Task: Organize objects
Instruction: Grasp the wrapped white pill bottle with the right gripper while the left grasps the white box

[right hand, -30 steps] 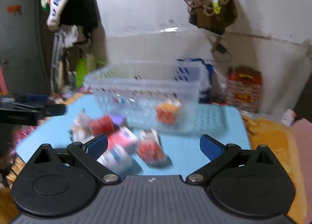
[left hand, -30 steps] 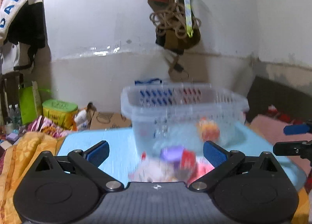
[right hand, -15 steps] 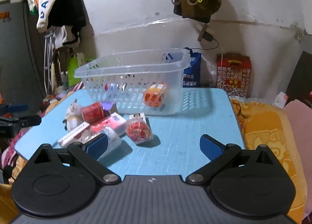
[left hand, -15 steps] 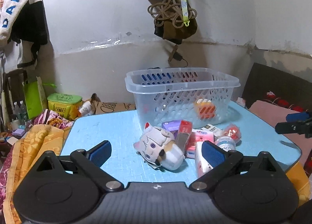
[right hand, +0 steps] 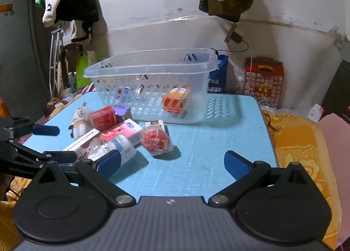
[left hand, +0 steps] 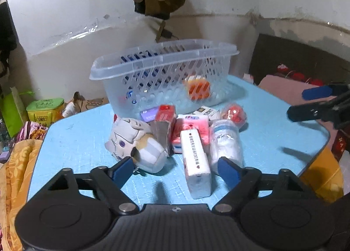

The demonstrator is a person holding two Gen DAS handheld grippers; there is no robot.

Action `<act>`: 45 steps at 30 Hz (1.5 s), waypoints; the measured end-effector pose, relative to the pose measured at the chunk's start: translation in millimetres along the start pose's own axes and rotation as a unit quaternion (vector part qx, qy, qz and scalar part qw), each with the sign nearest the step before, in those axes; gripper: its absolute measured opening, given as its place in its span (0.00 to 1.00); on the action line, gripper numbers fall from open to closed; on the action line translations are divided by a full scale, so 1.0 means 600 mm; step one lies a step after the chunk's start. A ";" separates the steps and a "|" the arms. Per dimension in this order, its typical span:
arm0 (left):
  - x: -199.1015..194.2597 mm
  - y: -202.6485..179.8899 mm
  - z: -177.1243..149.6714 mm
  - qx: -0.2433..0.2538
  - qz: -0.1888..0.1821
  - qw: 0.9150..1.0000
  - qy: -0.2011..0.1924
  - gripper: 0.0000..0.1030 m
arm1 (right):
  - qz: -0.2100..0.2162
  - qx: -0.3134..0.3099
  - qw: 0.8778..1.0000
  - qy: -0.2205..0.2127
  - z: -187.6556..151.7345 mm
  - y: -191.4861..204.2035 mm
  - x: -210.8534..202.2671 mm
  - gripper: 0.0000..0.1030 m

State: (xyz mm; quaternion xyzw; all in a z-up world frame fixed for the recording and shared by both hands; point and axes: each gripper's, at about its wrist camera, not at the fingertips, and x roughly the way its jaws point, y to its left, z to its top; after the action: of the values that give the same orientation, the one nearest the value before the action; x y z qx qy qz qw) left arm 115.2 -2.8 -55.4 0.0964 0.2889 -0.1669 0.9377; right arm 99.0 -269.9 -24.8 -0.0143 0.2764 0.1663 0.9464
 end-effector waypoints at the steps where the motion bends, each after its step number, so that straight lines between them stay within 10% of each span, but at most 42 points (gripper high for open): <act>1: 0.004 0.000 0.000 -0.004 -0.001 1.000 0.003 0.78 | 0.001 0.000 1.000 0.001 0.000 0.001 0.001 1.00; 10: 0.030 -0.012 0.003 -0.008 -0.016 1.000 0.021 0.61 | -0.001 -0.025 1.000 0.015 0.001 0.028 0.013 1.00; 15: 0.038 -0.025 -0.001 0.012 -0.019 0.999 0.031 0.30 | 0.004 -0.031 0.999 0.032 0.003 0.042 0.022 1.00; 30: -0.007 0.022 -0.032 0.006 -0.007 1.000 0.017 0.30 | 0.049 0.008 0.993 0.109 0.023 0.106 0.129 0.96; 38: -0.002 0.042 -0.039 -0.013 -0.004 1.000 0.020 0.38 | 0.075 0.033 0.986 0.145 0.016 0.107 0.159 0.64; 45: 0.007 0.028 -0.037 0.001 0.004 1.000 0.025 0.52 | 0.072 -0.009 0.988 0.138 0.013 0.126 0.144 0.62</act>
State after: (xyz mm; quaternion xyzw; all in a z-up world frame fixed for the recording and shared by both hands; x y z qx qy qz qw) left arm 113.5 17.6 -74.5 0.1028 0.3120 -0.1613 0.9306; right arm 147.2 -170.9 -58.9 -0.0260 0.4036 0.2331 0.8844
